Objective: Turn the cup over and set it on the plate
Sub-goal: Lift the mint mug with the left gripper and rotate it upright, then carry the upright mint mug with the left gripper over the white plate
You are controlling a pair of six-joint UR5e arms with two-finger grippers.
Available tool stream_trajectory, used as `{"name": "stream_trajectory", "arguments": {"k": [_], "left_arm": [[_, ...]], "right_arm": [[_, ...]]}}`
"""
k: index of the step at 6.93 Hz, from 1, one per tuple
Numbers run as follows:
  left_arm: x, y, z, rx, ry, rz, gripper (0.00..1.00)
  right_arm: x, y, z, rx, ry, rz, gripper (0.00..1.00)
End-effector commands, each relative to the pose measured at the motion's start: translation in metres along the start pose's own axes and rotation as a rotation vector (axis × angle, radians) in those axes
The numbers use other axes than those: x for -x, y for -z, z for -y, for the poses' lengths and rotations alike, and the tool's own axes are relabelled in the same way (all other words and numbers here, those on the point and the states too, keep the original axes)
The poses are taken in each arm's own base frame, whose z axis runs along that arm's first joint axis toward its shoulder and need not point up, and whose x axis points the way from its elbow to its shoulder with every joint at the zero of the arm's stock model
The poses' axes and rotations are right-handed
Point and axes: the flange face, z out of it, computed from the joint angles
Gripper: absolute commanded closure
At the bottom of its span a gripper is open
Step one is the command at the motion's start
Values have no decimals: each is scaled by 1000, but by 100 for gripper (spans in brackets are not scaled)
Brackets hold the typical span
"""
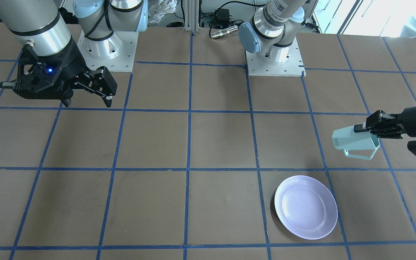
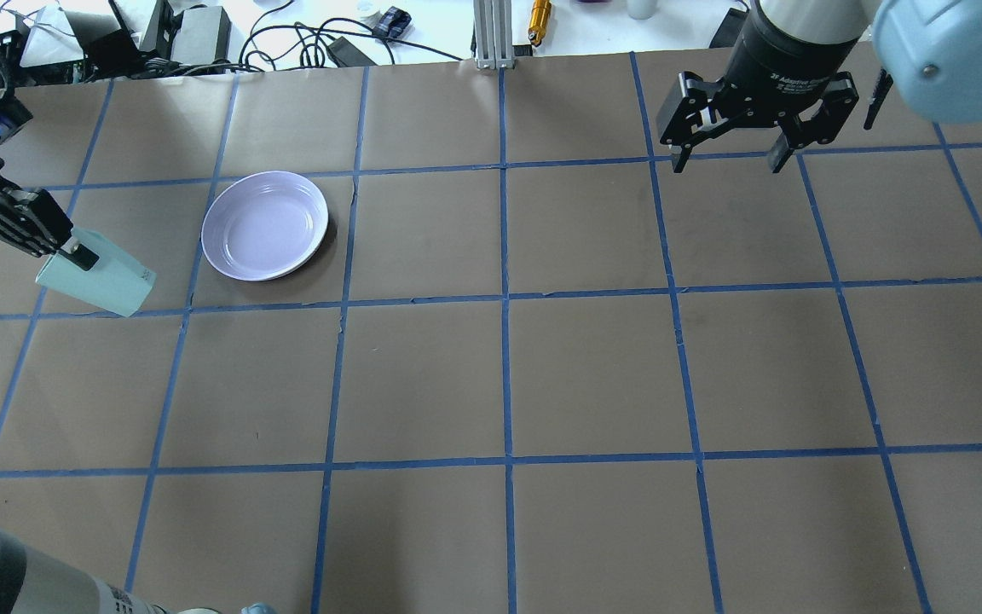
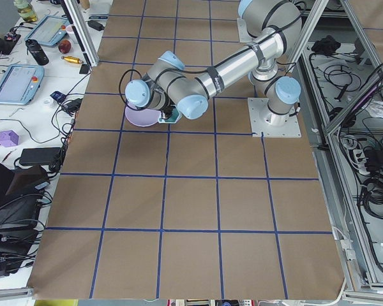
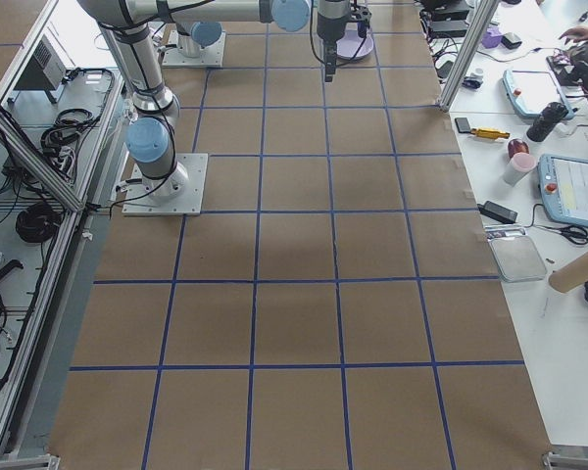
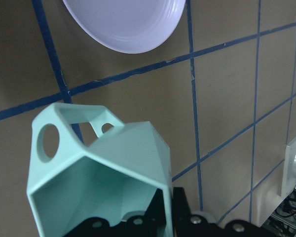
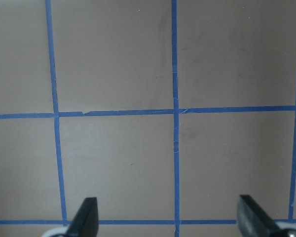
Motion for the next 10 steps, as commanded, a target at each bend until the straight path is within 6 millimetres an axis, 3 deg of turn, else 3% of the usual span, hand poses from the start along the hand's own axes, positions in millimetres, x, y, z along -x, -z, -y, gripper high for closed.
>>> {"name": "stream_trajectory", "arguments": {"k": [1, 6, 8, 10], "left_arm": [[-61, -6, 23, 28, 32, 145, 100], [-154, -37, 86, -70, -48, 440, 100], [-140, -69, 104, -84, -78, 566, 100], [-167, -99, 123, -78, -185, 631, 100]], "right_arm": [[0, 0, 0, 0, 0, 0, 0], [0, 0, 0, 0, 0, 0, 0], [0, -1, 0, 2, 0, 0, 0], [0, 0, 0, 0, 0, 0, 0]]}}
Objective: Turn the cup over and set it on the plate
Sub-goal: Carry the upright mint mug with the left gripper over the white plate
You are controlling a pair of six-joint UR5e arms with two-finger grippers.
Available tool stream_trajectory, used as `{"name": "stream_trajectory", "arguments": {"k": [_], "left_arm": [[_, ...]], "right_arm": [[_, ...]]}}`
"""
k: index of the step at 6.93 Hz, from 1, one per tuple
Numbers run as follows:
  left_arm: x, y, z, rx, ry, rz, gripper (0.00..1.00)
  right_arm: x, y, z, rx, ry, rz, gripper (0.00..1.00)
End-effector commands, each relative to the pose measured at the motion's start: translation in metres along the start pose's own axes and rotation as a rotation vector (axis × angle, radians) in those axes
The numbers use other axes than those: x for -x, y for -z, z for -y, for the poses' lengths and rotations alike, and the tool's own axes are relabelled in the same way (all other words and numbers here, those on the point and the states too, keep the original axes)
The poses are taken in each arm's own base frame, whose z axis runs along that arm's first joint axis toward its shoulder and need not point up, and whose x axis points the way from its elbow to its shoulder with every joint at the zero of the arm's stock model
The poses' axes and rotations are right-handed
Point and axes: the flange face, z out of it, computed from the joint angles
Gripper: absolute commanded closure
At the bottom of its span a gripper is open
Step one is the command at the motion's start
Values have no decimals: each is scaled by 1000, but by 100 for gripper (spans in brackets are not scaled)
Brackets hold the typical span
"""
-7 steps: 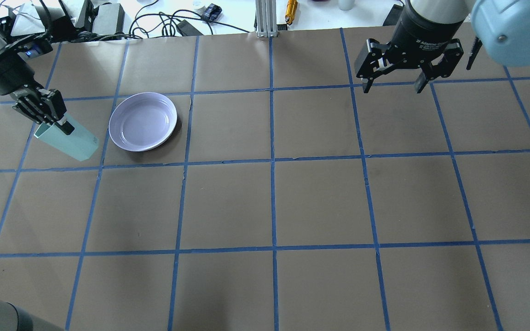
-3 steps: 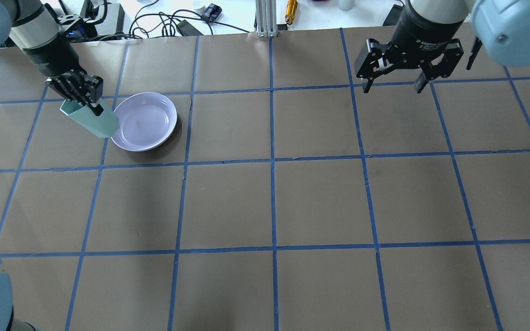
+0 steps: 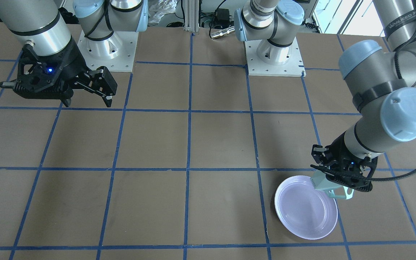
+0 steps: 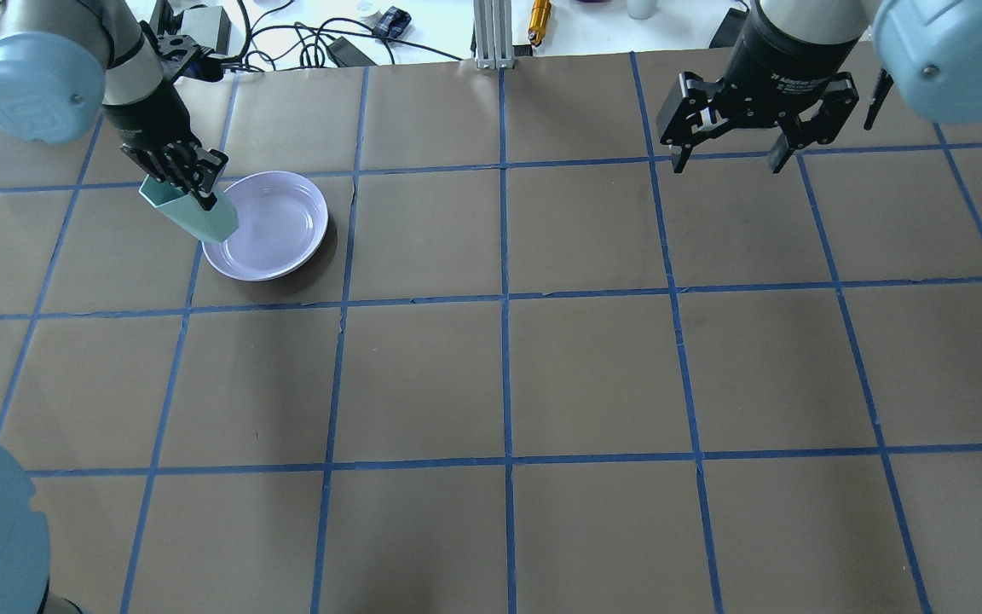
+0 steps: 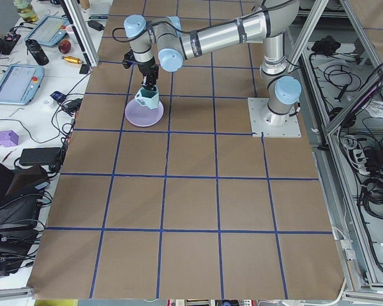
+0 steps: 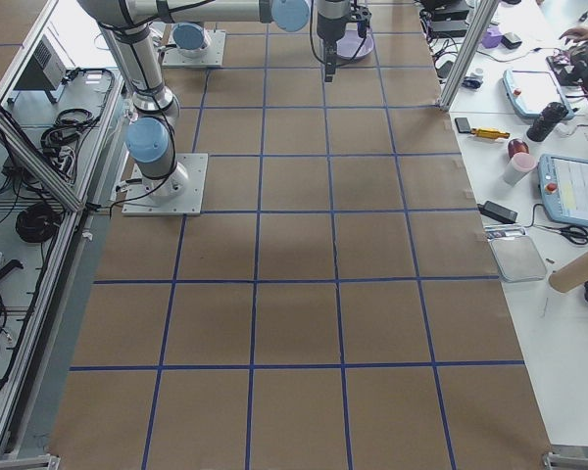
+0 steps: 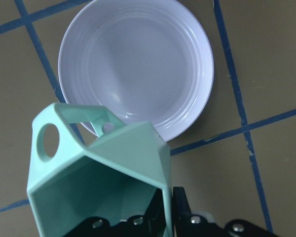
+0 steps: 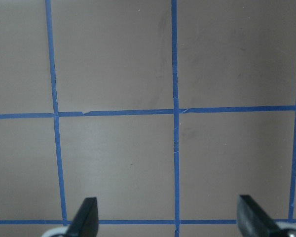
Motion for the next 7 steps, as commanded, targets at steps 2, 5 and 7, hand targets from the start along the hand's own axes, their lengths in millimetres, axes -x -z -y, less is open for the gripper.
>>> {"name": "stream_trajectory", "arguments": {"k": [2, 5, 7], "left_arm": [[-44, -23, 31, -1, -197, 100, 100], [-39, -49, 46, -13, -257, 112, 100], [-36, -62, 47, 5, -256, 104, 100]], "right_arm": [[0, 0, 0, 0, 0, 0, 0], [0, 0, 0, 0, 0, 0, 0], [0, 0, 0, 0, 0, 0, 0]]}}
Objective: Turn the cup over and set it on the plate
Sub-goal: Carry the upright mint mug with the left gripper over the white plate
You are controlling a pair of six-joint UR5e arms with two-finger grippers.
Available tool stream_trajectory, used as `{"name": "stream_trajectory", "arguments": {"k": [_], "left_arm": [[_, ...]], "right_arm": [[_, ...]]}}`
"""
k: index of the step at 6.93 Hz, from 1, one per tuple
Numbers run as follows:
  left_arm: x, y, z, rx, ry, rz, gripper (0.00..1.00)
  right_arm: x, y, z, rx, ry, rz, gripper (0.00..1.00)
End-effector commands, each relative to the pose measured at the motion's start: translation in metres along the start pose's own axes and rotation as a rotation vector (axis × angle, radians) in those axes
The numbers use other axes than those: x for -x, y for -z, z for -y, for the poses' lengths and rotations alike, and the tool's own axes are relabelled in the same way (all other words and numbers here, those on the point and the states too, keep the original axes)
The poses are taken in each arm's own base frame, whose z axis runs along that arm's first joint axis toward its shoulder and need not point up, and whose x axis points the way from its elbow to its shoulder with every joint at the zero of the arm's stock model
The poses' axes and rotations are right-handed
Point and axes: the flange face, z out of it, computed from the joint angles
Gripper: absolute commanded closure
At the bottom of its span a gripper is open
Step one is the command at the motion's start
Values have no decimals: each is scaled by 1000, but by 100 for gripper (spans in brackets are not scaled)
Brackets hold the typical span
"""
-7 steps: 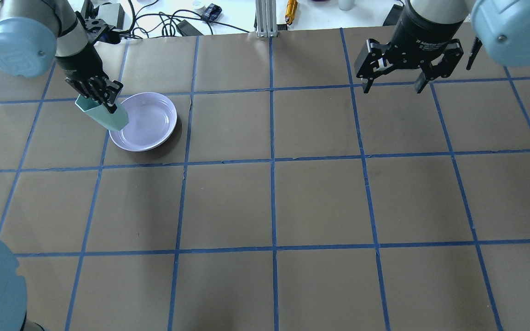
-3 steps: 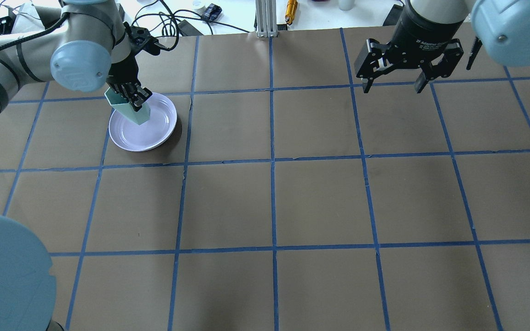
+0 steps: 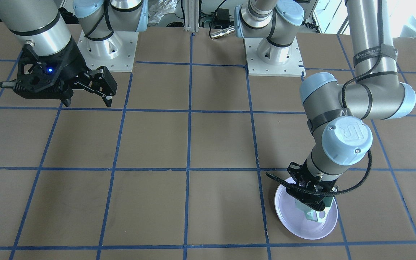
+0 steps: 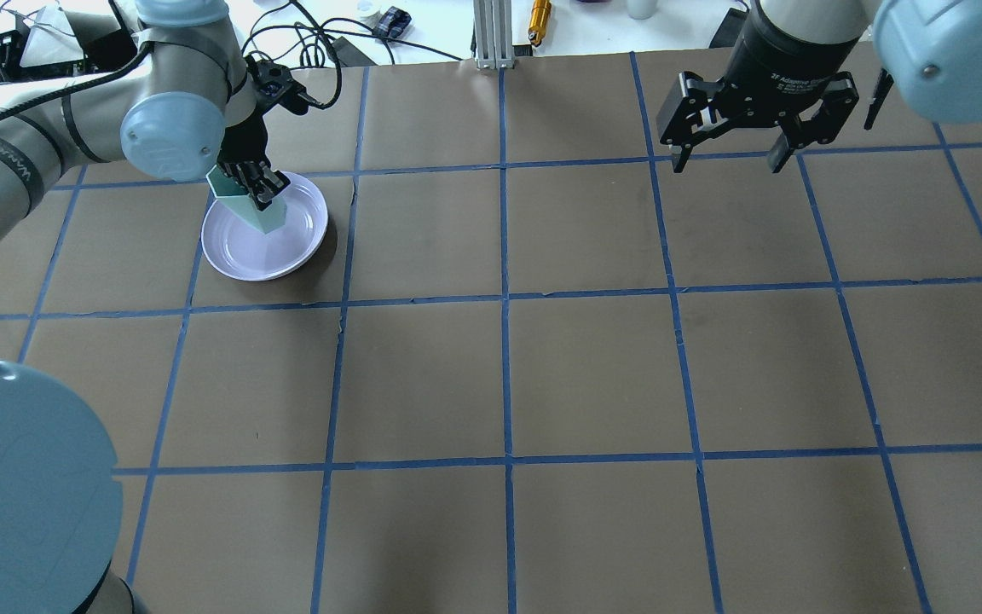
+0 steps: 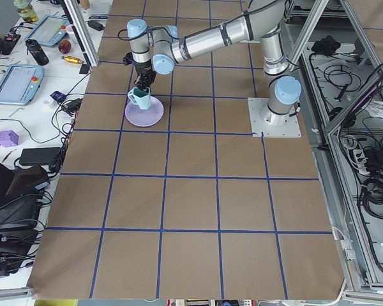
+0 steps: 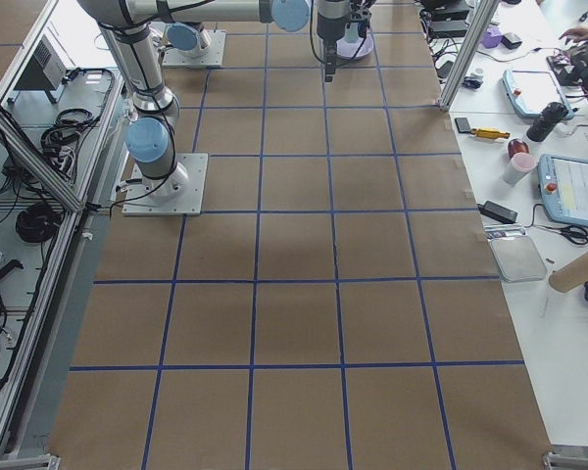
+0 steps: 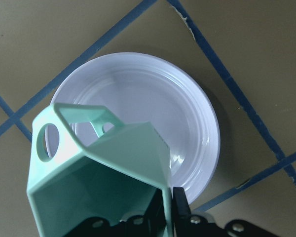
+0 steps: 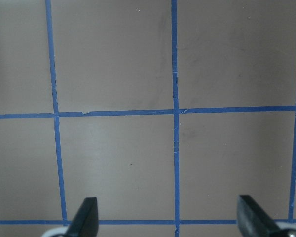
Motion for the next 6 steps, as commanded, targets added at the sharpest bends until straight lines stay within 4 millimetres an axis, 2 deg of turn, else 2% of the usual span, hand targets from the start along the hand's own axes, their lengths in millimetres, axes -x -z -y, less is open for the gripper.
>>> {"name": "stream_trajectory", "arguments": {"k": [1, 4, 5, 6], "left_arm": [[2, -12, 1, 14, -1, -10, 100], [4, -28, 4, 37, -1, -7, 100], [4, -31, 5, 40, -3, -10, 41], [5, -33, 6, 41, -3, -11, 0]], "right_arm": [[0, 0, 0, 0, 0, 0, 0], [0, 0, 0, 0, 0, 0, 0], [0, 0, 0, 0, 0, 0, 0], [0, 0, 0, 0, 0, 0, 0]]}}
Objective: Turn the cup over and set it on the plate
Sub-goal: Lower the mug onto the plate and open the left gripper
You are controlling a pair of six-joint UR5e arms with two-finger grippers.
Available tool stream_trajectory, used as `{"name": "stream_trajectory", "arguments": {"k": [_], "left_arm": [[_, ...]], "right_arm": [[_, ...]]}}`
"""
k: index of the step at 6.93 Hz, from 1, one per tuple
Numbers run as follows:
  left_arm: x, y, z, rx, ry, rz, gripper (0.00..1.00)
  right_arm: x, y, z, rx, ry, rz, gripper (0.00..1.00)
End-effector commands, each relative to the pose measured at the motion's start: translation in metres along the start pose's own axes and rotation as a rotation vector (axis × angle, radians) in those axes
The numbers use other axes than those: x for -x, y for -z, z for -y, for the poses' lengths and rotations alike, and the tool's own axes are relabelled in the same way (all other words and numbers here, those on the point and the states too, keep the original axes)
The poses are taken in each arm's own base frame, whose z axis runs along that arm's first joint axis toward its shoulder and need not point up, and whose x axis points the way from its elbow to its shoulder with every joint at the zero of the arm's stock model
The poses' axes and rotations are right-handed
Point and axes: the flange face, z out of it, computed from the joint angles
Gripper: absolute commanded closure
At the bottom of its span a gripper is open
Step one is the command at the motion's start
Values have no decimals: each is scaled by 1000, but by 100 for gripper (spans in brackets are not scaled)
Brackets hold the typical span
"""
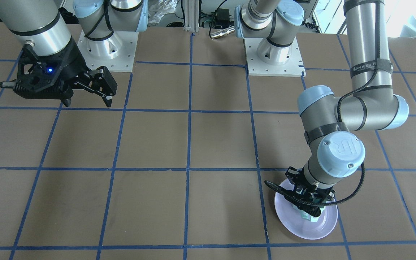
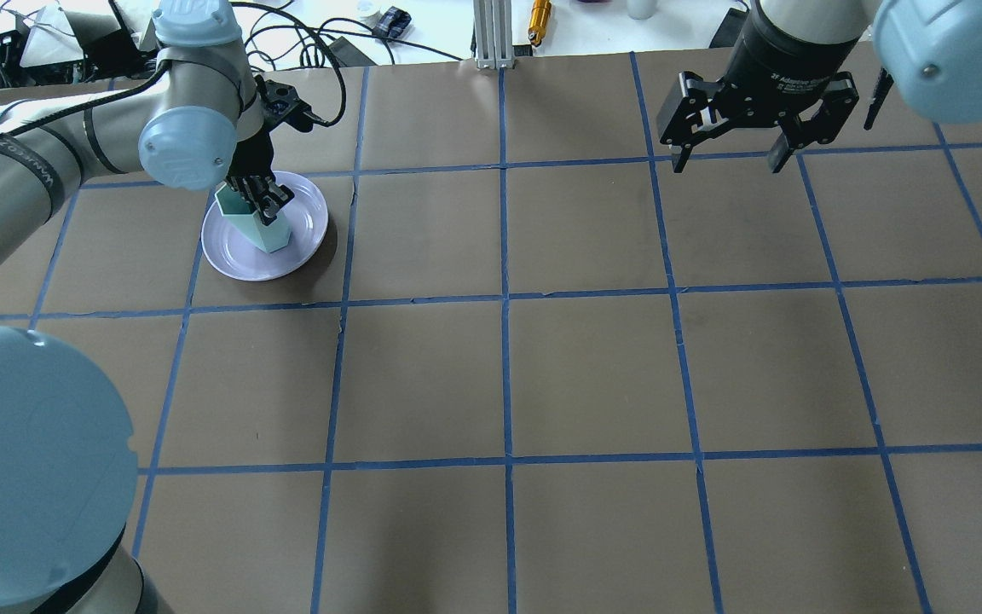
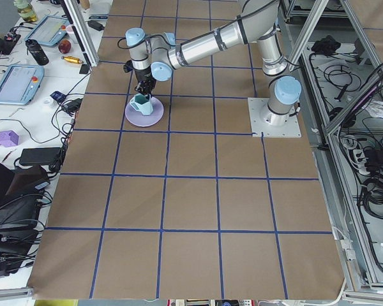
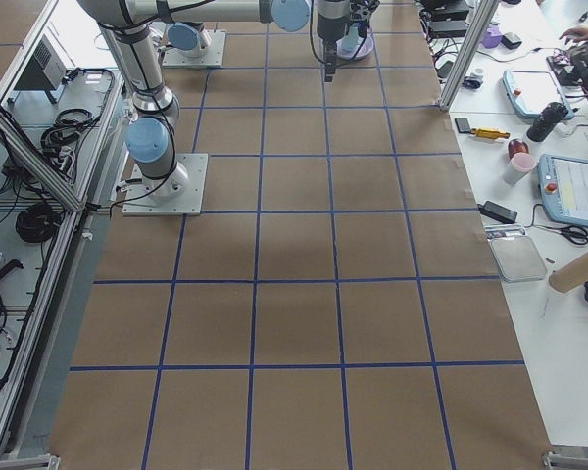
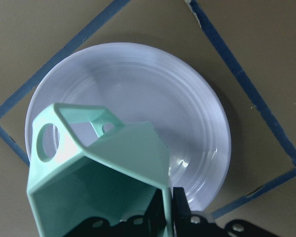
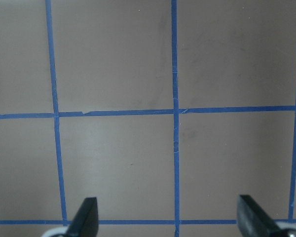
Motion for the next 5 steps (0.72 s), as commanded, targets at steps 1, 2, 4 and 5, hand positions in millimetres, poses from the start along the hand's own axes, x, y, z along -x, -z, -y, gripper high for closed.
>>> {"name": "stream_trajectory", "arguments": {"k": [1, 2, 4, 5], "left_arm": [[0, -1, 2, -1, -1, 2, 0], [-1, 16, -2, -18, 1, 8, 0], [-10, 66, -22, -32, 11, 9, 0], [-20, 105, -43, -41, 35, 10, 0]], "right_arm": [[0, 0, 0, 0, 0, 0, 0], [0, 0, 0, 0, 0, 0, 0], [0, 0, 0, 0, 0, 0, 0], [0, 0, 0, 0, 0, 0, 0]]}}
